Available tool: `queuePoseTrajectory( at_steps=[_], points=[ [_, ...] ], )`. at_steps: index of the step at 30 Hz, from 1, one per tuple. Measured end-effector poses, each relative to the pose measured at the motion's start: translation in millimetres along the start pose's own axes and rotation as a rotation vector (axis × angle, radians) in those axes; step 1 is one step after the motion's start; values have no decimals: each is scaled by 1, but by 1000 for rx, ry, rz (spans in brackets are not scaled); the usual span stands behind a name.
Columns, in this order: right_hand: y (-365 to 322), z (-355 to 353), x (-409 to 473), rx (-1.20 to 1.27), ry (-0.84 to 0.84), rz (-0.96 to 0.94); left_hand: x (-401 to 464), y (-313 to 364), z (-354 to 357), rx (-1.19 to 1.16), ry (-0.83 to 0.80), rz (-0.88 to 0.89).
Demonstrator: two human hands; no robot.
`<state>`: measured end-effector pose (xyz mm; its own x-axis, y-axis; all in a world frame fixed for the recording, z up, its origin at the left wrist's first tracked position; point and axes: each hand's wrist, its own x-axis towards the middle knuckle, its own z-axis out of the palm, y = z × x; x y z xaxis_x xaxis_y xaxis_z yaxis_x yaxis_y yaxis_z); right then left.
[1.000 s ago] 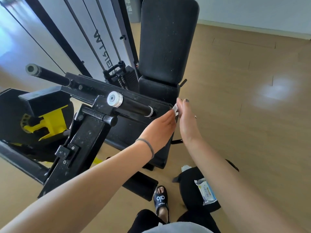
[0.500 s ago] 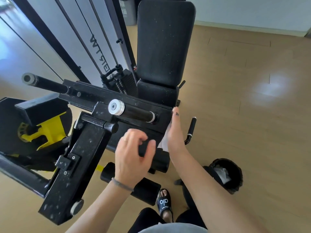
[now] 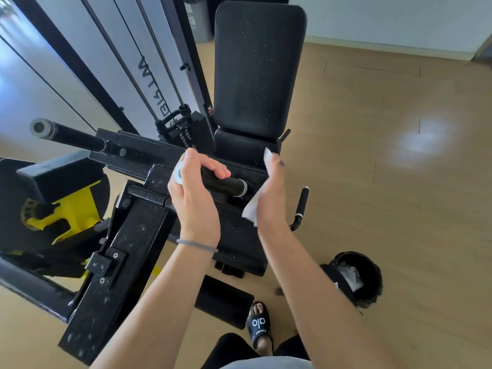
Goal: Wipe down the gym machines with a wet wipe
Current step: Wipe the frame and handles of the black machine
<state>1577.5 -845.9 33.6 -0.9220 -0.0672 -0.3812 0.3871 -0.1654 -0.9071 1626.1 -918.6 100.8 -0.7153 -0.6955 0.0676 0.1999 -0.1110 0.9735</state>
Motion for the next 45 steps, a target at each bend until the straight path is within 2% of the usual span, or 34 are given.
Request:
queuePoseTrajectory(
  at_steps=[3,5,8,11,14,17,20,22,28,32,35,37,39,42,44,45],
  points=[
    [-6,-13,15,-465,-95,-299,1,-2,-2,26,-18,30],
    [-5,-25,9,-709,-86,-469,3,-3,-4,43,-43,58],
    [10,-29,-6,-826,-87,-679,4,-5,-7,49,-74,96],
    [22,-26,-8,-868,-126,-770,6,-7,-7,53,-68,107],
    [-8,-15,5,-956,-171,-669,7,-9,-8,51,-95,108],
    [-22,-16,14,-922,-274,-518,9,-10,-10,53,-129,108],
    [-6,-37,-5,-899,-190,-595,8,-9,-12,34,-144,118],
    [-5,-45,-15,-912,-142,-550,8,-10,-12,47,-144,135],
    [-44,-2,9,-876,-346,-212,10,-11,-14,150,-174,192],
    [-44,8,27,-839,-510,-109,20,-7,-42,497,-299,298],
    [-44,10,24,-672,-682,20,31,-4,-65,891,-412,276],
    [-43,13,19,-627,-720,27,34,-3,-67,1118,-473,264],
    [-41,16,17,-607,-686,1,33,-11,-60,1168,-462,254],
    [-36,17,13,-611,-572,-113,34,-29,-46,1127,-352,226],
    [-31,12,7,-494,-546,-127,40,-38,-40,1192,-316,211],
    [-29,10,4,-451,-541,-129,44,-42,-40,1247,-353,249]
  ],
)
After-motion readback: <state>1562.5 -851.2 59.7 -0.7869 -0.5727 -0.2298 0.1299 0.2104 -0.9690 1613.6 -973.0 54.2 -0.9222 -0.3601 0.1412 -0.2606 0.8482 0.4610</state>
